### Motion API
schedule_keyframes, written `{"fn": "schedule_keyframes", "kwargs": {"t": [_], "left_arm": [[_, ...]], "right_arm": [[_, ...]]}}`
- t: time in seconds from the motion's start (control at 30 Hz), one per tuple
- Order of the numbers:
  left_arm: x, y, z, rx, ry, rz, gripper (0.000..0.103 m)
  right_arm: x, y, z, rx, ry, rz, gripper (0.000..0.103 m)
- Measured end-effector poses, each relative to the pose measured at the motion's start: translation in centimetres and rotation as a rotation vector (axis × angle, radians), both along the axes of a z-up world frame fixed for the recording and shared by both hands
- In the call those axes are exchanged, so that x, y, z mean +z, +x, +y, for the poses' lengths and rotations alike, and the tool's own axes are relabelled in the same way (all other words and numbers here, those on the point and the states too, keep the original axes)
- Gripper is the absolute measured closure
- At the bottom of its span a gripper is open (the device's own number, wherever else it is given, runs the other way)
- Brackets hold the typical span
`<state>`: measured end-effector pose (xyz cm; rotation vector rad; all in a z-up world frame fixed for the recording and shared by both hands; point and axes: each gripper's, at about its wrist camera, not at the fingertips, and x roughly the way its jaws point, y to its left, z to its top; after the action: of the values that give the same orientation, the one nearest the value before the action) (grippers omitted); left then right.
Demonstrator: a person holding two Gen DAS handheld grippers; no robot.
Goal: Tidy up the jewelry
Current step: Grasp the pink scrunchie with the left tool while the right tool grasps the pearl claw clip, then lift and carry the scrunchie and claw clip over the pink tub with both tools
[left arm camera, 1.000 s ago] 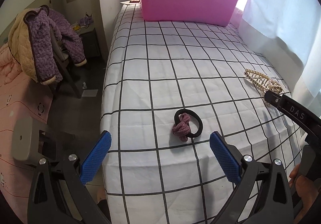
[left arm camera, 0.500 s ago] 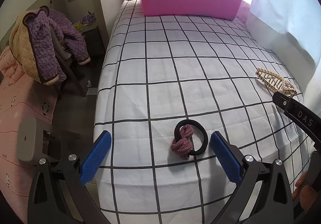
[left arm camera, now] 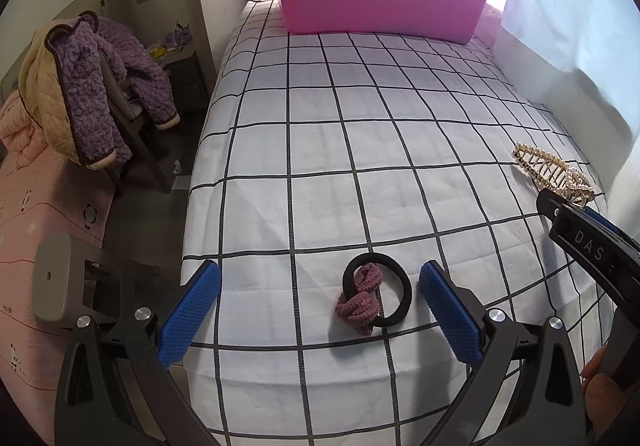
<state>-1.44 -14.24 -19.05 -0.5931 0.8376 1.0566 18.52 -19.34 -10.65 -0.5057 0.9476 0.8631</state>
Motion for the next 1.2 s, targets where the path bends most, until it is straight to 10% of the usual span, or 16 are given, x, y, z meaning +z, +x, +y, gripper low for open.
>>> {"fn": "schedule_keyframes", "kwargs": {"t": [0.27, 0.53, 1.2], "left_arm": [[0.5, 0.0, -0.6, -0.023, 0.014, -0.009, 0.031], [1.0, -0.3, -0.5, -0.039, 0.022, -0.021, 0.094], [4.3, -2.1, 1.2, -0.139, 0.020, -0.046, 0.095]], "right_arm": [[0.2, -0.3, -0.2, 0.017, 0.001, -0.015, 0.061], [0.3, -0.4, -0.4, 0.020, 0.008, -0.013, 0.072], [3.6, -1.9, -2.1, -0.037, 0.081, 0.038, 0.072]]}}
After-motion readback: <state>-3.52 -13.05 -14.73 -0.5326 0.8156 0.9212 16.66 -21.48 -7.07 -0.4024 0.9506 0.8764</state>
